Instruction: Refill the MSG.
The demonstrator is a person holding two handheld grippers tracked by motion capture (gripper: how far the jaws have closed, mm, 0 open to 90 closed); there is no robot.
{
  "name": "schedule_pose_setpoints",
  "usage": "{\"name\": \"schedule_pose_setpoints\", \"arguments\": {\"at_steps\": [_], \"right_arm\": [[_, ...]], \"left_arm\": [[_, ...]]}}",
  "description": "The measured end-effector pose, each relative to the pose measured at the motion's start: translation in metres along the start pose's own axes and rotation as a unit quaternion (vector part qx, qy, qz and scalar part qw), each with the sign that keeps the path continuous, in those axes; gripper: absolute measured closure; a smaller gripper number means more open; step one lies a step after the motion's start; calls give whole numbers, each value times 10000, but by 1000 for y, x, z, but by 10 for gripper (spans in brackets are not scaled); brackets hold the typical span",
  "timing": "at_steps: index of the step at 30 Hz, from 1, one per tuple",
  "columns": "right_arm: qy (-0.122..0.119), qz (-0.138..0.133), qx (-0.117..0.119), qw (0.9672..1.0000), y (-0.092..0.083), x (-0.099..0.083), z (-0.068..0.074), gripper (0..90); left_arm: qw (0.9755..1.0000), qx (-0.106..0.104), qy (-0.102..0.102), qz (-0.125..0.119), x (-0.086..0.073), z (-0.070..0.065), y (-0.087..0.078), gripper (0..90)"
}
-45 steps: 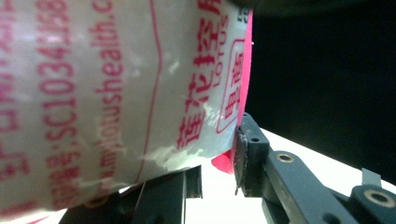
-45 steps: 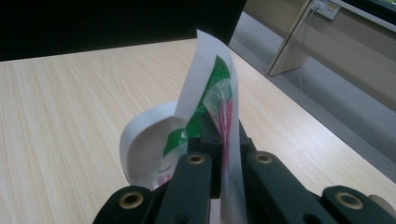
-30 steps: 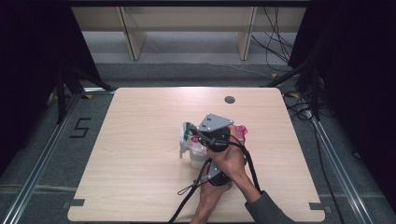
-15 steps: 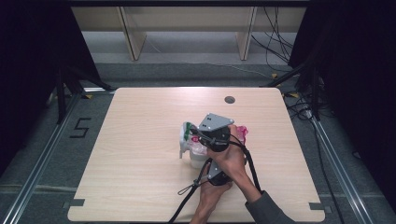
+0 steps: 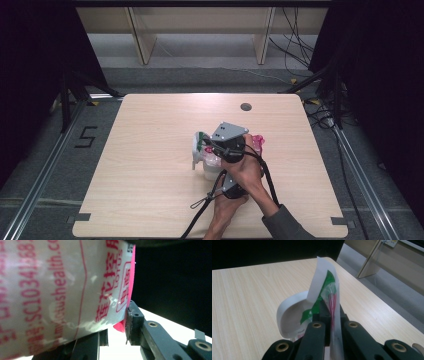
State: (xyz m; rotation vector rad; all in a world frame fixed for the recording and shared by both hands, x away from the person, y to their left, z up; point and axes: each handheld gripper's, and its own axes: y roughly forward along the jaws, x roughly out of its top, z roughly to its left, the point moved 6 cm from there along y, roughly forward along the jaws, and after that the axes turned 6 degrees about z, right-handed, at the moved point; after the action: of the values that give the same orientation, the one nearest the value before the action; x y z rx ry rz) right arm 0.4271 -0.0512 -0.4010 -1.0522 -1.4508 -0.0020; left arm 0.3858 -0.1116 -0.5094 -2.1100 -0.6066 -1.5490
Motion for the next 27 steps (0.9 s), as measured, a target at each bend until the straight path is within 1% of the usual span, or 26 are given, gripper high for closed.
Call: {"name": "schedule_pose_setpoints", "arguments": {"at_steps": [1, 2, 3, 4, 5, 6, 7, 8, 9, 10, 12, 13, 14, 15, 16, 17, 18, 19, 20, 21, 22, 24, 25, 26, 27], "right_arm": [[14, 5, 15, 10000, -1, 0, 0, 900], [25, -16, 13, 10000, -3, 2, 1, 900], [1, -44, 3, 10000, -4, 3, 0, 900], [-29, -54, 10, 10000, -4, 3, 0, 900], [-33, -31, 18, 10000, -3, 2, -1, 900], [-44, -26, 17, 10000, -2, 1, -1, 900], [-16, -8, 29, 10000, -1, 1, -1, 900], [-55, -30, 16, 10000, -2, 1, -1, 900], [-52, -39, 17, 10000, -3, 2, -1, 900], [-14, -39, 21, 10000, -4, 2, -1, 900], [-47, -12, 22, 10000, -2, 1, -1, 900], [-42, 13, 39, 10000, -1, 1, -1, 900], [-37, 6, 30, 10000, -1, 1, -1, 900], [-47, -8, 33, 10000, -2, 1, -1, 900], [-18, -32, 49, 10000, -3, 2, -1, 900], [-28, -33, 49, 10000, -3, 2, -1, 900], [-20, -21, 36, 10000, -2, 1, -1, 900], [-36, 8, 39, 10000, -1, 1, -1, 900], [-53, 8, 29, 10000, -1, 0, -1, 900], [-39, 2, 34, 10000, -1, 1, -1, 900], [-49, -33, 37, 10000, -3, 1, -1, 900], [-26, -22, 47, 10000, -3, 2, -1, 900], [-43, 9, 50, 10000, -2, 1, 0, 900], [27, 28, 38, 10000, -1, 0, 0, 900], [62, 37, 38, 10000, -1, 0, 0, 900]], "left_arm": [[10000, -43, -2, -23, 0, -1, 0, 748], [9999, -98, 38, -11, 1, -2, 0, 749], [9990, -14, 326, 296, -2, 2, -4, 749], [9995, 20, 219, 212, -1, 1, -3, 749], [10000, 11, 45, 15, 1, -1, 0, 748], [9999, -27, 115, 104, -1, 0, -1, 748], [9988, 9, 332, 352, -3, 3, -4, 748], [9959, 122, 643, 627, -5, 8, -9, 748], [9999, 19, 125, 90, 0, 0, -1, 748], [10000, -60, 1, -35, 1, -2, 0, 748], [10000, -73, 39, 6, 0, -2, 0, 747], [9992, -57, 316, 238, -2, 2, -2, 748], [9999, -62, 79, 45, 0, -1, 0, 747], [10000, 46, 31, -6, 1, -1, -1, 748], [10000, 36, 68, 32, 1, -1, -1, 748], [10000, -49, 81, 32, 0, -2, 0, 748], [9999, -92, -14, -38, 1, -3, 2, 747], [9999, -96, -40, -59, 1, -3, 2, 747], [10000, -85, 42, 23, 0, -2, 0, 748], [10000, -17, 41, -1, 0, -2, 0, 748], [10000, 28, 75, 26, 0, -1, -1, 748], [10000, -50, 82, 18, 0, -2, 0, 748], [10000, -70, 9, -32, 0, -2, 1, 748], [10000, -82, 5, -35, 0, -2, 1, 748], [10000, -33, 35, -21, 0, -2, 1, 748]]}}
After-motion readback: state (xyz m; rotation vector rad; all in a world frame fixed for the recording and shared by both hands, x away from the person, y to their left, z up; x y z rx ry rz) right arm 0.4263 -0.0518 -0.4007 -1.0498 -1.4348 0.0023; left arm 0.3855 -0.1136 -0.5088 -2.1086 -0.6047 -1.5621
